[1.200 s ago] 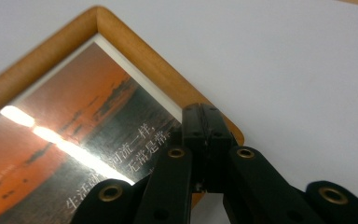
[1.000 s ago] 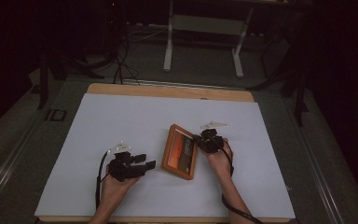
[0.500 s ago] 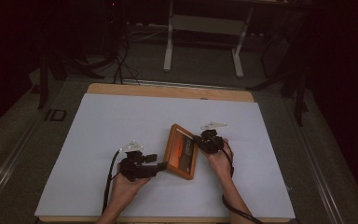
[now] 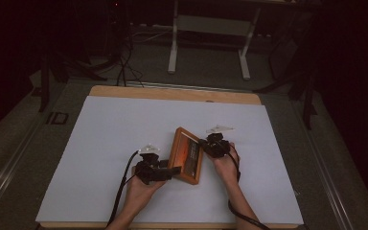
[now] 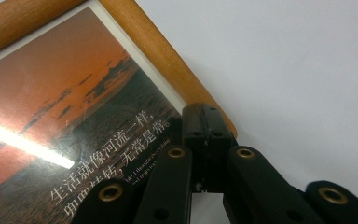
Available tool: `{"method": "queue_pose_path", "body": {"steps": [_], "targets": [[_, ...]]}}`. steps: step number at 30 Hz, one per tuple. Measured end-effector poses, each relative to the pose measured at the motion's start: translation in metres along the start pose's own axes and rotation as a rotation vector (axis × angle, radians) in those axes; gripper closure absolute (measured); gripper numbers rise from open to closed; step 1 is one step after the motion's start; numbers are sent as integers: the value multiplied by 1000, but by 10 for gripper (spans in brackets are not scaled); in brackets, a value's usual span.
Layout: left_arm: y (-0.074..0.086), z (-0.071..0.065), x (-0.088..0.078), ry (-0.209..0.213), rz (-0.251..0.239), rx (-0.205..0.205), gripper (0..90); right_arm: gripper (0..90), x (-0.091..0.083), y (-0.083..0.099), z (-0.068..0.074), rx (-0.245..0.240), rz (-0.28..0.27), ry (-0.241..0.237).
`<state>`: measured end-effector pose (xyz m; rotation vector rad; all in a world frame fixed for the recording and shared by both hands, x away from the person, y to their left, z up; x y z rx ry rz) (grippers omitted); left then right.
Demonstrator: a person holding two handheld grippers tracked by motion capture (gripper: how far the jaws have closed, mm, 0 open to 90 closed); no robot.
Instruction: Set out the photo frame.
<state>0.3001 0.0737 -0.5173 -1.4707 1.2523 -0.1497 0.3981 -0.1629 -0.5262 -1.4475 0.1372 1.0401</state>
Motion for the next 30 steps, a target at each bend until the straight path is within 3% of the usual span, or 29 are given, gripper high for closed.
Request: {"method": "queue_pose_path", "body": {"steps": [4, 16, 30], "targets": [[-3, -1, 3, 1, 9, -7, 495, 900, 0, 0, 0, 1, -2, -2], [-3, -2, 5, 15, 9, -71, 536, 900, 0, -1, 0, -20, 6, 0], [-5, -11, 7, -10, -17, -56, 574, 821, -18, 2, -3, -42, 10, -13]]}}
Point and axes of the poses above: each handheld gripper's, and its own axes: x roughly forward along the jaws, y roughly out of its underside, z roughly to its left, the point moved 1 cm from there along x, roughly forward along the jaws, and after that the axes turned 9 degrees about x, right-handed, at the moved point
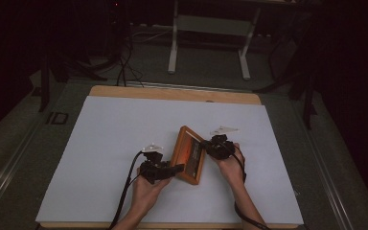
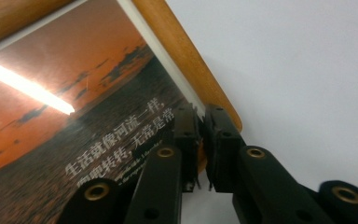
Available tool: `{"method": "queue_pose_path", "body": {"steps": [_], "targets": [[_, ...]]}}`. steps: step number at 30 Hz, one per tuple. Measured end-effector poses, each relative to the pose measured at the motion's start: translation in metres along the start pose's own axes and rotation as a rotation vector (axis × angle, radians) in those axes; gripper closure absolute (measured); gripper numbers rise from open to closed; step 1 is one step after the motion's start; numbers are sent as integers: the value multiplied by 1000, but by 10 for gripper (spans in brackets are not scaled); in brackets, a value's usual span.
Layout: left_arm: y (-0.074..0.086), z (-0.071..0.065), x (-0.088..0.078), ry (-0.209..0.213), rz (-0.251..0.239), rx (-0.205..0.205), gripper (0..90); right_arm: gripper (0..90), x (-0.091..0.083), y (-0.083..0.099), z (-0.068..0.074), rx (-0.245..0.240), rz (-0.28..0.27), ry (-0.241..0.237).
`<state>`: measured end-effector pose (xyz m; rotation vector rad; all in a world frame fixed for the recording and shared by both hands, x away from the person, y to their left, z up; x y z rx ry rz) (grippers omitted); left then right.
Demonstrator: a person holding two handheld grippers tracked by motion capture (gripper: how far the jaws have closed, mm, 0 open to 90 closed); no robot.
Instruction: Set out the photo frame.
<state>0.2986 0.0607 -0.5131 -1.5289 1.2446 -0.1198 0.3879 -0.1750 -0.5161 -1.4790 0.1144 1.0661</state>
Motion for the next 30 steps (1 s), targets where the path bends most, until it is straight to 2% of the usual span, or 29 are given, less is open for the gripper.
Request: {"method": "queue_pose_path", "body": {"steps": [6, 9, 12, 19, 22, 26, 30], "targets": [[-2, -6, 2, 0, -16, 12, 606, 777, -20, -5, 4, -20, -33, -2], [-5, -12, 4, -4, -24, 42, 631, 762, -33, -7, 7, -42, -54, 1], [-9, -21, 6, -22, -21, 100, 645, 754, -44, -7, 9, -57, -74, 0], [-14, -39, 11, -53, -17, 200, 663, 738, -73, -5, 8, -63, -126, 4], [-15, -49, 13, -71, -16, 262, 667, 727, -84, -4, 4, -63, -151, 8], [-16, -63, 18, -81, -11, 344, 679, 724, -101, 1, -1, -34, -211, 2], [-18, -71, 23, -81, -7, 388, 689, 724, -115, 3, -7, -27, -237, 14]]}}
Point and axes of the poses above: each handheld gripper's, and its own axes: x roughly forward along the jaws, y roughly out of its underside, z roughly to its left, the point moved 1 cm from there along x, roughly forward along the jaws, and after that the axes turned 9 degrees about x, right-handed, at the moved point
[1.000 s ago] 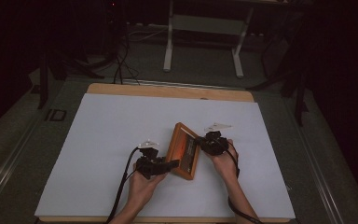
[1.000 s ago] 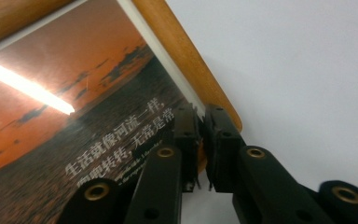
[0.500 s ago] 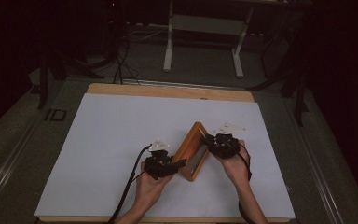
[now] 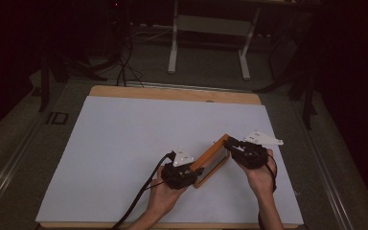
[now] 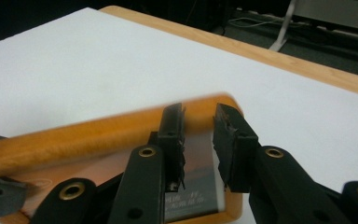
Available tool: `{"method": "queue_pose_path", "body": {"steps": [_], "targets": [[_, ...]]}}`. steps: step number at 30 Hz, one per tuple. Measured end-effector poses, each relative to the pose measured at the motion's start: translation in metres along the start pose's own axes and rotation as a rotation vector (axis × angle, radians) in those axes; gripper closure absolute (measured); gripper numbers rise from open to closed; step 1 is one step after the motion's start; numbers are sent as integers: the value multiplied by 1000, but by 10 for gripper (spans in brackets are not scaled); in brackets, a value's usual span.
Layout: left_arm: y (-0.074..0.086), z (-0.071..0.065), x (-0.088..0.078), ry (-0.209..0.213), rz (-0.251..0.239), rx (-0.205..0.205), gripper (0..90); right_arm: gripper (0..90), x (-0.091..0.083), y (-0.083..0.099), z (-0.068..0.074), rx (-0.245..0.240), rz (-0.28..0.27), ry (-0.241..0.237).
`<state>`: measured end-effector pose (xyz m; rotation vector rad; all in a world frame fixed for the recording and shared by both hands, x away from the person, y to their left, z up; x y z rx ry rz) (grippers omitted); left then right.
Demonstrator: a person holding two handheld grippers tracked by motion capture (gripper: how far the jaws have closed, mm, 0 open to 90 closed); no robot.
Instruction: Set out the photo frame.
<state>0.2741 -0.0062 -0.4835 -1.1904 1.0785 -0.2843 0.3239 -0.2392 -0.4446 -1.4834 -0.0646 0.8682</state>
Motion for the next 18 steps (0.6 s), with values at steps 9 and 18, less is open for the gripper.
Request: {"method": "queue_pose_path", "body": {"steps": [9, 18], "targets": [[-4, -10, 5, -7, 0, 65, 688, 809, -10, 3, -9, 3, -5, 18], [0, -8, 8, 38, -17, 7, 640, 897, -9, 9, -12, 8, -9, 10]]}}
Point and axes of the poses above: each handheld gripper's, and its own axes: x roughly forward along the jaws, y roughly out of its underside, z roughly to its left, the point moved 1 cm from there along x, roughly forward along the jaws, and after that the axes turned 9 degrees about x, right-handed, at the moved point
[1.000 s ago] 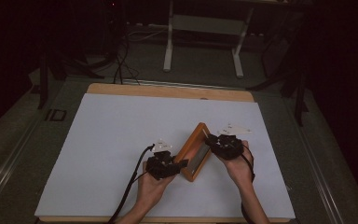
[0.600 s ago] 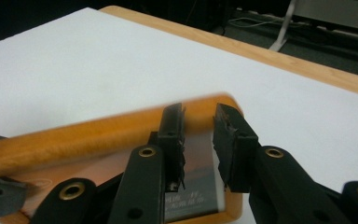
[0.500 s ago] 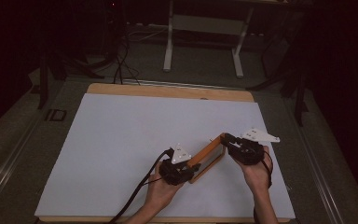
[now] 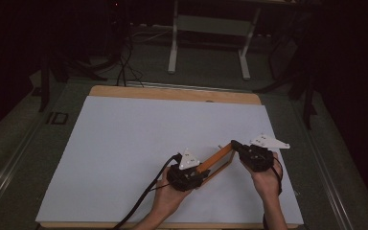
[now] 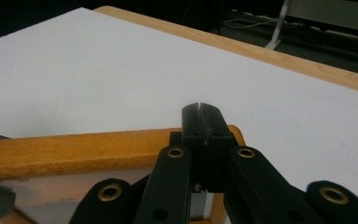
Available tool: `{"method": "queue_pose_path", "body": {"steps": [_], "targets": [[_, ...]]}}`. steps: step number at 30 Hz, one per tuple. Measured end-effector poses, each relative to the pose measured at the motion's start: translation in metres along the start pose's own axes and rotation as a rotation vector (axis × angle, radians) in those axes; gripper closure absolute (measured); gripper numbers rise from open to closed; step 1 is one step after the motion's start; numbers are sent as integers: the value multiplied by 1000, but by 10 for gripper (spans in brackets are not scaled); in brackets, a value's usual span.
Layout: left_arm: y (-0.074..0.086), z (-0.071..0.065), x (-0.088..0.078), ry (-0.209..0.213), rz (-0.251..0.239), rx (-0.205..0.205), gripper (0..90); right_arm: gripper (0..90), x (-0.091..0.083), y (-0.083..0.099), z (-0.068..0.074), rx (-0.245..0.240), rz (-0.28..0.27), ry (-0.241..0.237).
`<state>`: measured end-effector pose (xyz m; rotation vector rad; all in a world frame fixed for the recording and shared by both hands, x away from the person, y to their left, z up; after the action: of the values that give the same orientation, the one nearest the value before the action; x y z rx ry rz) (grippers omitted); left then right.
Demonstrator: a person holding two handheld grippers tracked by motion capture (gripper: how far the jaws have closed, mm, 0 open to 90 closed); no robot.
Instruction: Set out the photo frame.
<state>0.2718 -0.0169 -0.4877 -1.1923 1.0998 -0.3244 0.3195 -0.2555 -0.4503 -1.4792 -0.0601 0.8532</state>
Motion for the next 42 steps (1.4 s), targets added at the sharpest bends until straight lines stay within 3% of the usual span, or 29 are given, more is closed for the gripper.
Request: {"method": "queue_pose_path", "body": {"steps": [4, 9, 14, 19, 20, 23, 34, 39, 42], "targets": [[15, 2, 7, 1, 33, -18, 544, 898, -1, 2, -2, 10, -10, -9], [30, 4, 15, 12, 58, -41, 527, 898, -1, 2, -1, 6, -10, -8], [34, 0, 23, 10, 74, -10, 558, 898, 0, 2, -1, 8, -10, -10], [35, 0, 27, 11, 76, -6, 636, 899, 0, 2, -1, 7, -10, -10], [35, -2, 27, 1, 81, 23, 636, 899, 0, 2, -1, 7, -10, -11], [33, -3, 27, -29, 99, 74, 680, 898, 0, 2, 0, 0, -12, -4], [27, 5, 24, -8, 104, 70, 692, 862, -3, 2, -3, -12, -7, 18], [10, 16, 8, 14, 87, 88, 693, 845, -7, 0, -3, -16, -15, 16], [-7, 25, -6, 37, 93, 144, 693, 827, -10, -2, -3, -26, -24, 11]]}}
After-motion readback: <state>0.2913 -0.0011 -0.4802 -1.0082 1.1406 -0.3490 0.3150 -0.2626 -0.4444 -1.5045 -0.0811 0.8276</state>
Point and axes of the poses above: each handheld gripper's, and its own axes: x roughly forward along the jaws, y roughly out of its underside, z roughly to its left, the point moved 1 cm from there along x, roughly forward along the jaws, and after that the axes turned 9 degrees about x, right-handed, at the moved point
